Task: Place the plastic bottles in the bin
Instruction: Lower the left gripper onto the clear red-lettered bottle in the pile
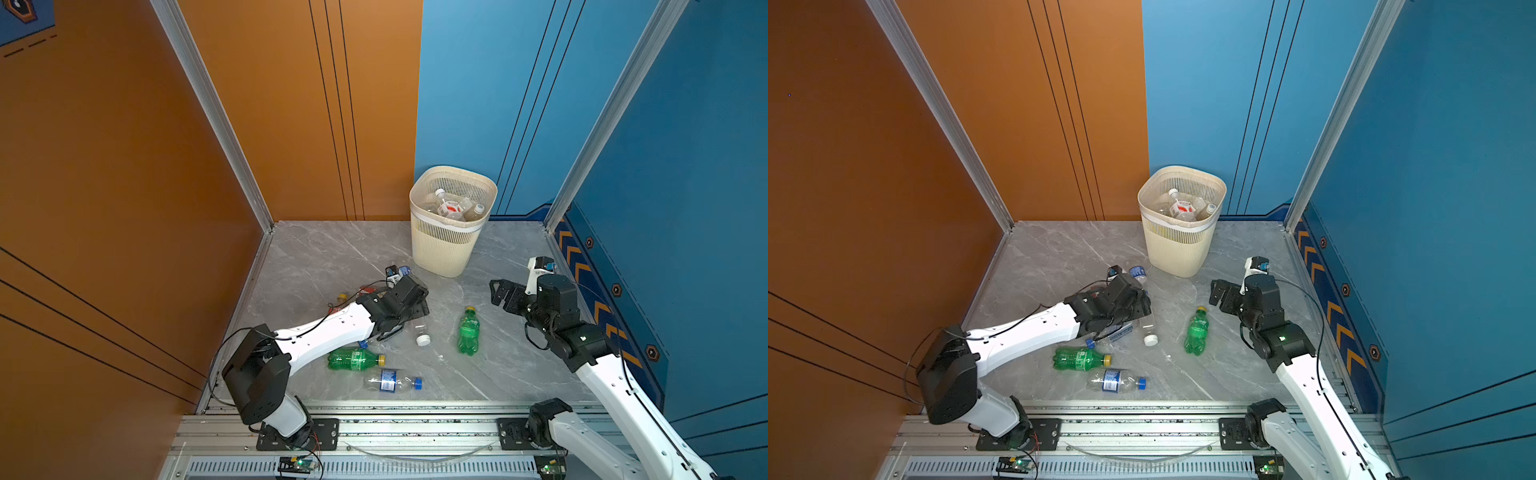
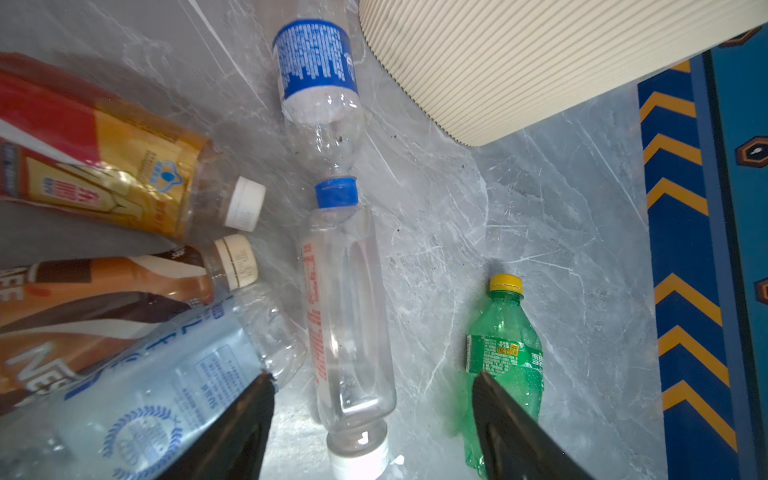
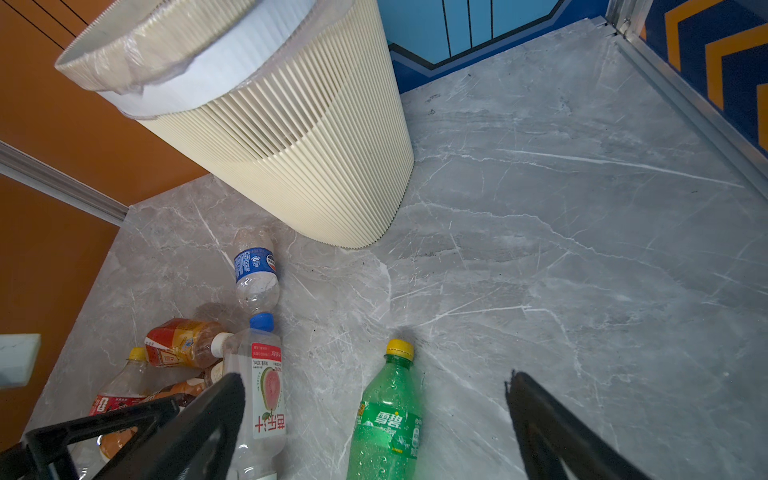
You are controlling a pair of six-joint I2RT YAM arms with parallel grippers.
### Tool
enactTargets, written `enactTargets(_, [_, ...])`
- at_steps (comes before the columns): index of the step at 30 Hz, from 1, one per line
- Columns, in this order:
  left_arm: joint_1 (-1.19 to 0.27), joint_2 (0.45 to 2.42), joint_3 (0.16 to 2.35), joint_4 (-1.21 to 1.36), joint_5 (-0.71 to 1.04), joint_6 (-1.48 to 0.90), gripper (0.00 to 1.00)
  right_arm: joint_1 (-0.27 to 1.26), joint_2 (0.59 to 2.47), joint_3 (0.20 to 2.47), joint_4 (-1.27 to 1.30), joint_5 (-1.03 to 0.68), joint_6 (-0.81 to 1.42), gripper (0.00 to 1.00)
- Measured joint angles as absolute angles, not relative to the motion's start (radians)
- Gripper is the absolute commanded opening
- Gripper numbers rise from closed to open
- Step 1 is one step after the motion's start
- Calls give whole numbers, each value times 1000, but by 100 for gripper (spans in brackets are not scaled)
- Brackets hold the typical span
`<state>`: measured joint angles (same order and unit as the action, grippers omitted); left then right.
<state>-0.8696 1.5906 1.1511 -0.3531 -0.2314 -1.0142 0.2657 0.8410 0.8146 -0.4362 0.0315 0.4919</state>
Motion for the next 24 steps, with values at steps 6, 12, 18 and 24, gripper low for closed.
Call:
enactTargets(6, [-855, 1695, 1187, -356, -170, -1014, 75, 254, 832, 803, -437, 31, 492, 100])
enactTargets(12, [-838, 1744, 1209, -364, -141, -1010, 76, 242, 820, 799, -437, 30, 492, 100])
enactTargets(18, [-831, 1802, 1253, -362, -114, -1010, 75, 229, 820, 790, -437, 27, 492, 100])
enactTargets(24, [-821, 1853, 1269, -355, -77, -1010, 72, 211, 820, 786, -437, 23, 492, 100])
